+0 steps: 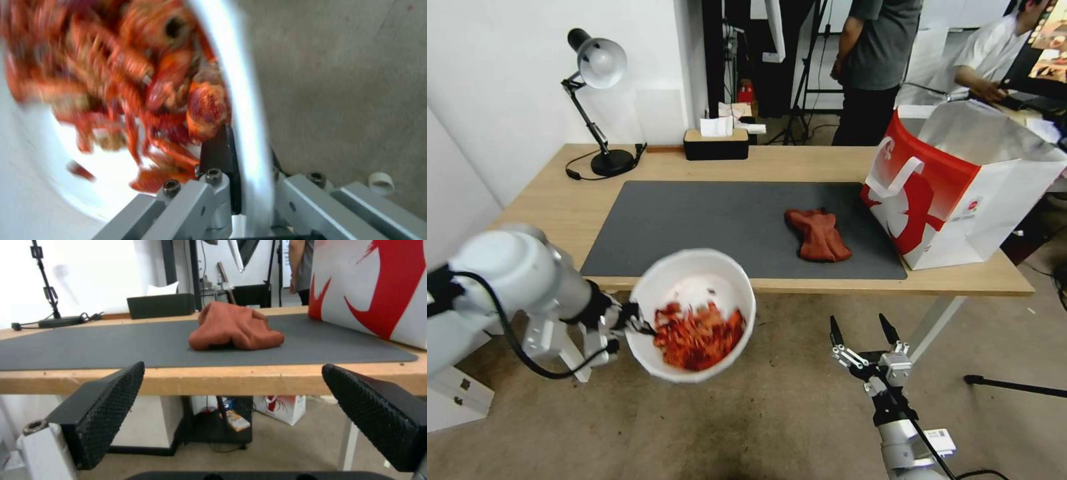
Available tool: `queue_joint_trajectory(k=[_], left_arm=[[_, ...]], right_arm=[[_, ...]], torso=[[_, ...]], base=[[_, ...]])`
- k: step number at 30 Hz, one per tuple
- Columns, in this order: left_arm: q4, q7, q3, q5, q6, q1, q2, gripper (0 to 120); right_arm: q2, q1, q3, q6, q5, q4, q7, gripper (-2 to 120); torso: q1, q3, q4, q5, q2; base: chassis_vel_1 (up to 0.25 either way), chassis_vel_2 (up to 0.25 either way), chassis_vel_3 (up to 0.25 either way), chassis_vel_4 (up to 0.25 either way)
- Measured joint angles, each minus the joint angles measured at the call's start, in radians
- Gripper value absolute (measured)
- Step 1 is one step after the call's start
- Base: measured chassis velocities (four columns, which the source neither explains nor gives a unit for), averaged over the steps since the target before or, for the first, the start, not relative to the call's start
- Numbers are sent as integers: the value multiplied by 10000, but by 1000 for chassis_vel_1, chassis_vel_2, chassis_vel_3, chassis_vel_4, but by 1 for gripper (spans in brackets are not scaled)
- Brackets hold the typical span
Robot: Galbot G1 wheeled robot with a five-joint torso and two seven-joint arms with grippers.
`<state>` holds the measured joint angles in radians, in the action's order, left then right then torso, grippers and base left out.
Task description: Sweep shrimp from table into container with towel, then put container into takeout bag.
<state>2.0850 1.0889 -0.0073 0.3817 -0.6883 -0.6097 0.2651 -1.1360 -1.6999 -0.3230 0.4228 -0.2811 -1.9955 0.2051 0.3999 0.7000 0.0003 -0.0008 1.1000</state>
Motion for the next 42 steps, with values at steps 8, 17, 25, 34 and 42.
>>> queue_joint_trajectory(k=[8,17,25,34,42], left_arm=[[-1232,-76,1498,-757,565,2671,896,0],[-3094,-104,3520,-766,505,5186,2578,0],[-4935,-140,4864,-634,505,6858,4277,0],[-8875,-550,5642,-154,226,8757,8221,0],[-12631,-857,5113,295,-220,9701,10962,0]], right_arm=[[-100,-281,-76,-6,115,-312,-21,100],[-406,-612,-242,54,471,-558,-26,100],[-704,-784,-326,137,746,-584,-28,100],[-1131,-1006,-489,215,1009,-584,-31,100],[-1391,-1009,-441,216,1216,-487,-41,100]], torso=[[1,0,-6,10,0],[1,1,-3,9,0],[2,1,0,10,-1],[2,2,-13,14,-1],[1,0,-7,12,-1]], base=[[0,0,0,0],[0,0,0,0],[0,0,0,0],[0,0,0,0],[0,0,0,0]])
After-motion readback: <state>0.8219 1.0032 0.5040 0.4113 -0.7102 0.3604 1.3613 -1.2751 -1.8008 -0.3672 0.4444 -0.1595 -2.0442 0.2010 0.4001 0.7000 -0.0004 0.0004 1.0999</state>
